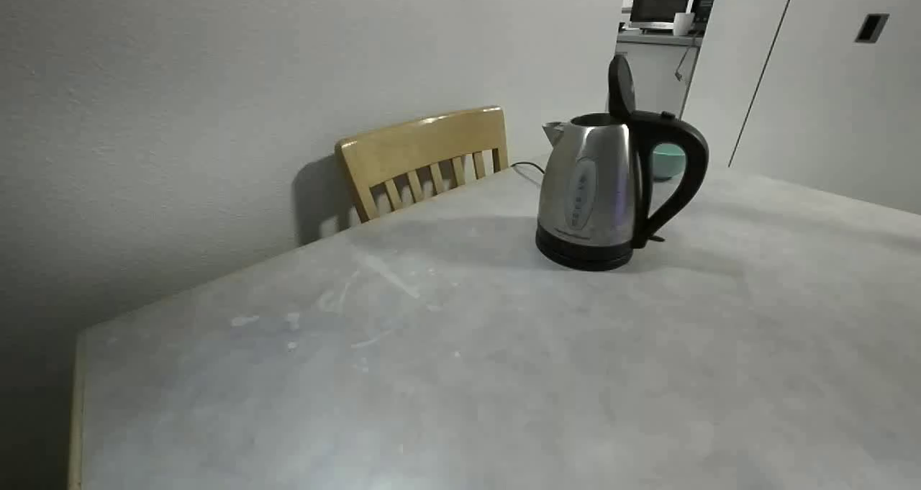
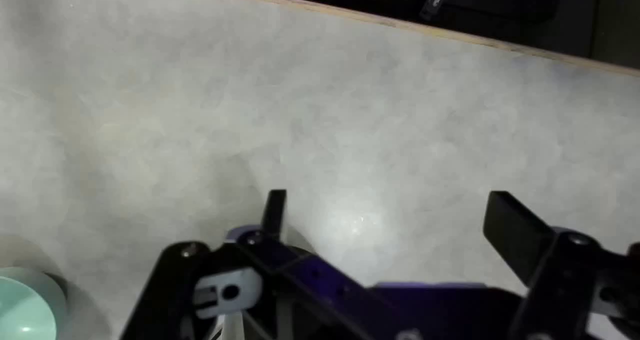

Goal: Close the electric kettle

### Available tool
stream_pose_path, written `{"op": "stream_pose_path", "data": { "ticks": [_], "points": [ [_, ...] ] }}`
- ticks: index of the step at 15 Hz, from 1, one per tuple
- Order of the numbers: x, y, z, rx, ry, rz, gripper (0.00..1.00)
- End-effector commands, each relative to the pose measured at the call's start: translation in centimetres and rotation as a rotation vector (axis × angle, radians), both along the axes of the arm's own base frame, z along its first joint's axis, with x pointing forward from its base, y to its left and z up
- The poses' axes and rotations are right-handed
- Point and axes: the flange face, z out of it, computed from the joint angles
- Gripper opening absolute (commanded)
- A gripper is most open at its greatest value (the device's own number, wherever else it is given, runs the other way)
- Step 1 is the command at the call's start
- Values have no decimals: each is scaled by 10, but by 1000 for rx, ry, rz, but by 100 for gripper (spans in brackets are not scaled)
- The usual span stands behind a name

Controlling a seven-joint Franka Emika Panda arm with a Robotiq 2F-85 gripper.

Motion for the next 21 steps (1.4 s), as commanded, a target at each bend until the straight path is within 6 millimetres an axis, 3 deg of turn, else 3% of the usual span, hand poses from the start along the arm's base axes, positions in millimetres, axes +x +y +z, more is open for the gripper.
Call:
{"op": "stream_pose_path", "data": {
  "ticks": [1,5,11,16,21],
  "points": [
    [0,0,1,0,1,0,100],
    [2,-3,-2,17,-7,-19,100],
    [49,-3,9,47,-250,228,100],
    [98,0,-14,183,-355,363,100],
    [136,-8,-37,97,-416,409,100]
  ]
}}
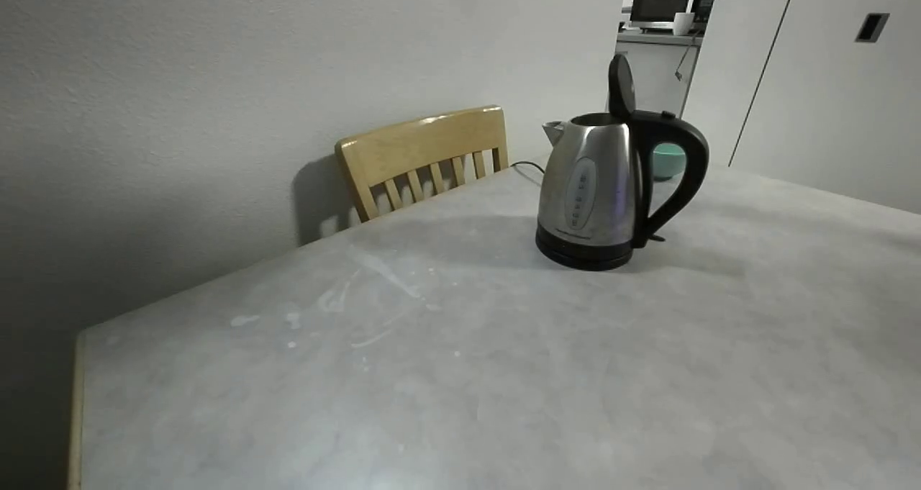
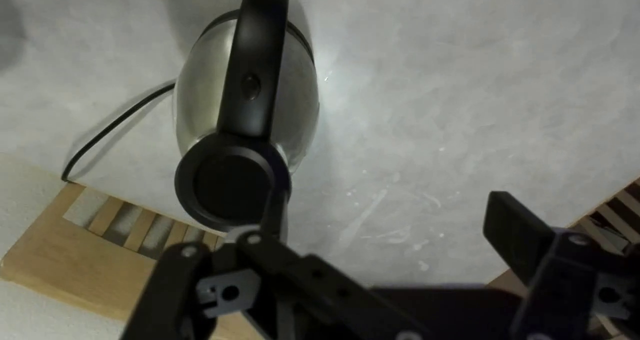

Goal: Close the electric kettle

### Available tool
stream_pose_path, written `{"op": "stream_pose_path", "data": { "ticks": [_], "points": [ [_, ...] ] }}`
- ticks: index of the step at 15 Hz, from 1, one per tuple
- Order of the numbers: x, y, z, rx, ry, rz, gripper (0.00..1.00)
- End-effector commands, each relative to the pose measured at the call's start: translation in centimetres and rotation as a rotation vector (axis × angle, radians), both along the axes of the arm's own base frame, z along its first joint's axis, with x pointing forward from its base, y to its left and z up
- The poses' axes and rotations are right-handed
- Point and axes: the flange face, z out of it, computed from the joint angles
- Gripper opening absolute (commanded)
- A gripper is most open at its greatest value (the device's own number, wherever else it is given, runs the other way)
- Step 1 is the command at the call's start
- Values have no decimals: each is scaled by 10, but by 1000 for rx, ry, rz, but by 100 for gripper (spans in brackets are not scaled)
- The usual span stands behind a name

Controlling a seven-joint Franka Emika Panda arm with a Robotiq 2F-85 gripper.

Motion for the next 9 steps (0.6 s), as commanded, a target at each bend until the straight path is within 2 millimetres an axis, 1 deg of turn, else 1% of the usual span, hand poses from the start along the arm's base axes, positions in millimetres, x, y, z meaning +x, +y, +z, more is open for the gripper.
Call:
{"op": "stream_pose_path", "data": {
  "ticks": [1,2,3,4,7,9],
  "points": [
    [30,-7,-11,-33,-67,22,75],
    [34,-7,-12,-21,-90,29,74],
    [39,-6,-14,-7,-115,34,68],
    [42,-5,-18,5,-129,39,60],
    [52,-4,-25,40,-166,42,39],
    [57,-4,-26,45,-188,26,25]
  ]
}}
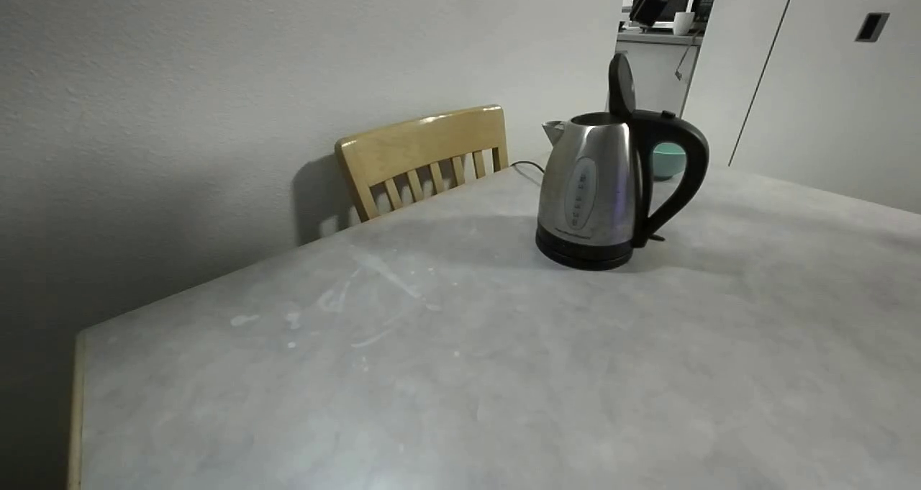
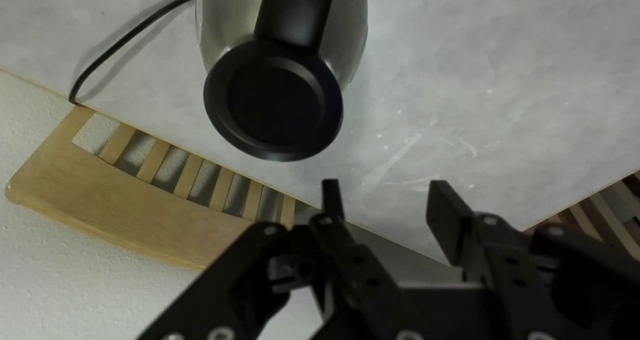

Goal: Close the electric kettle

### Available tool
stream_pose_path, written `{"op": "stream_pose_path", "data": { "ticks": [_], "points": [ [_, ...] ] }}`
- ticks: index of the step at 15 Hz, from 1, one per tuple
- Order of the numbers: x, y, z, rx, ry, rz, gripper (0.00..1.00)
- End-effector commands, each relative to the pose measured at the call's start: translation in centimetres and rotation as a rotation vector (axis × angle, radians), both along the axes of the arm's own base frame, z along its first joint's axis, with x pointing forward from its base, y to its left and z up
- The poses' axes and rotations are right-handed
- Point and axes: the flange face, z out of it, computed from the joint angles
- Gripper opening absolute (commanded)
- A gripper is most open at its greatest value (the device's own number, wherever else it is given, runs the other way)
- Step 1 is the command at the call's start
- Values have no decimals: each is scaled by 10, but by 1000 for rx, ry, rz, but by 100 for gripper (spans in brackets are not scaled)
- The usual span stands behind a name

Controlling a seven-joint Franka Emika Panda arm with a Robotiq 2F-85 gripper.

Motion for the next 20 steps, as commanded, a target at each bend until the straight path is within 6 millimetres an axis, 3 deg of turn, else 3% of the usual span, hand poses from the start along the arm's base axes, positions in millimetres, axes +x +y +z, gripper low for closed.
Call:
{"op": "stream_pose_path", "data": {
  "ticks": [1,3,5,13,20],
  "points": [
    [15,-4,-4,7,-51,-15,18],
    [18,-7,-1,-15,-82,-39,4],
    [20,-11,3,-33,-116,-70,0],
    [30,-36,-16,-50,-68,-238,0],
    [46,-26,-45,-42,-3,-249,0]
  ]
}}
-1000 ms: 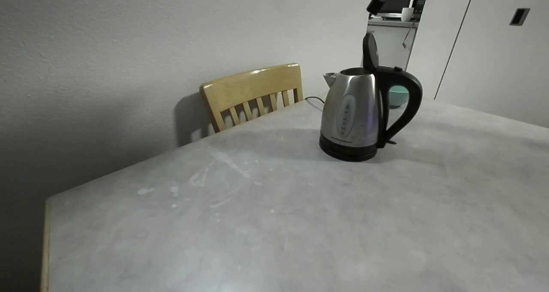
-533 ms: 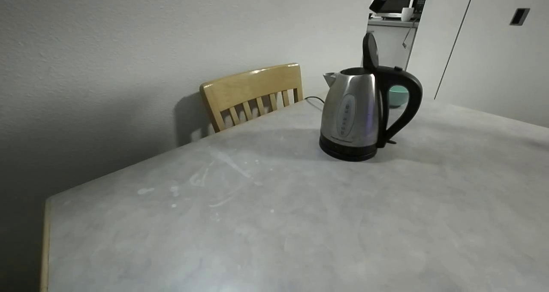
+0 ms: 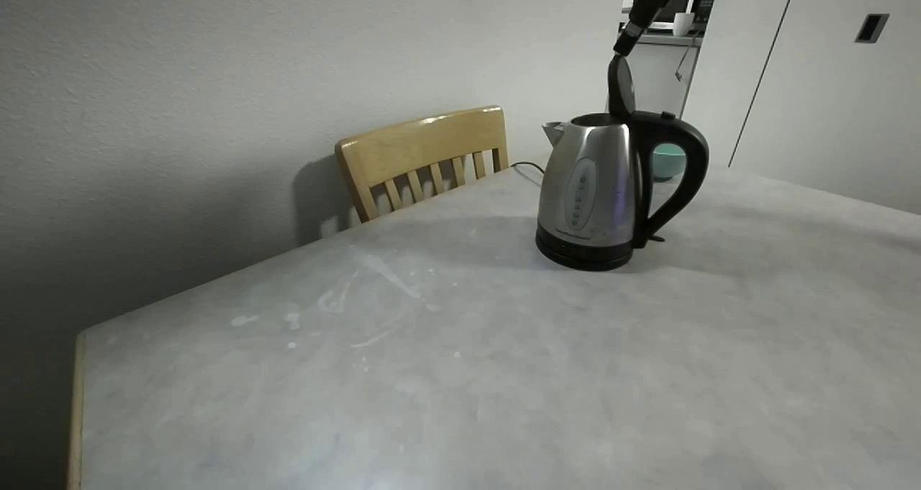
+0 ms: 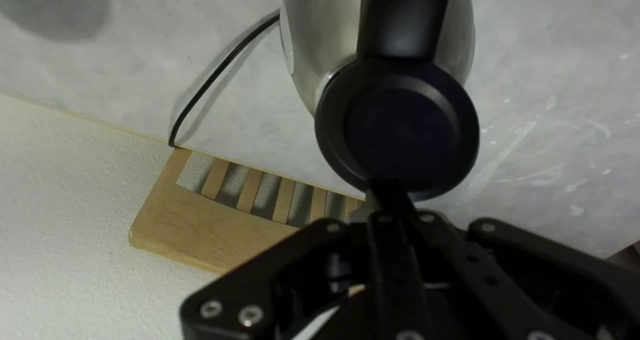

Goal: Close the electric kettle

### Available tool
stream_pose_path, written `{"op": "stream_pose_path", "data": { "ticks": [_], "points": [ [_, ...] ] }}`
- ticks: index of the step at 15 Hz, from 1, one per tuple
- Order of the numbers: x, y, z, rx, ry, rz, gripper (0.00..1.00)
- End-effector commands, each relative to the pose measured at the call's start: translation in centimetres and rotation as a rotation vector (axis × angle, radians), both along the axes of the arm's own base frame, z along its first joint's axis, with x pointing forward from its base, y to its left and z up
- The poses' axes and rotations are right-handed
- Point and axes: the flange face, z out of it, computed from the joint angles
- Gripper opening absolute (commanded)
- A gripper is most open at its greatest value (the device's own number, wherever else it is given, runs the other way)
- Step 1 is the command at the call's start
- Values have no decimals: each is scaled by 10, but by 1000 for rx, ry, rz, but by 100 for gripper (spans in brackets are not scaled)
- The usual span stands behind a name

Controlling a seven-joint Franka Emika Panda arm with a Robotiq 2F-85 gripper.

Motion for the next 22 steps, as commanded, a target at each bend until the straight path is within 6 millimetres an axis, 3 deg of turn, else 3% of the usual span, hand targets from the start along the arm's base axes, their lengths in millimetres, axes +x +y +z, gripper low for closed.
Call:
{"op": "stream_pose_path", "data": {
  "ticks": [1,9,16,20,22],
  "points": [
    [18,2,-14,0,27,-5,0],
    [36,8,-35,17,77,-6,0],
    [51,3,-85,1,232,-25,0],
    [58,7,-84,8,278,-5,0],
    [58,12,-72,1,268,10,0]
  ]
}}
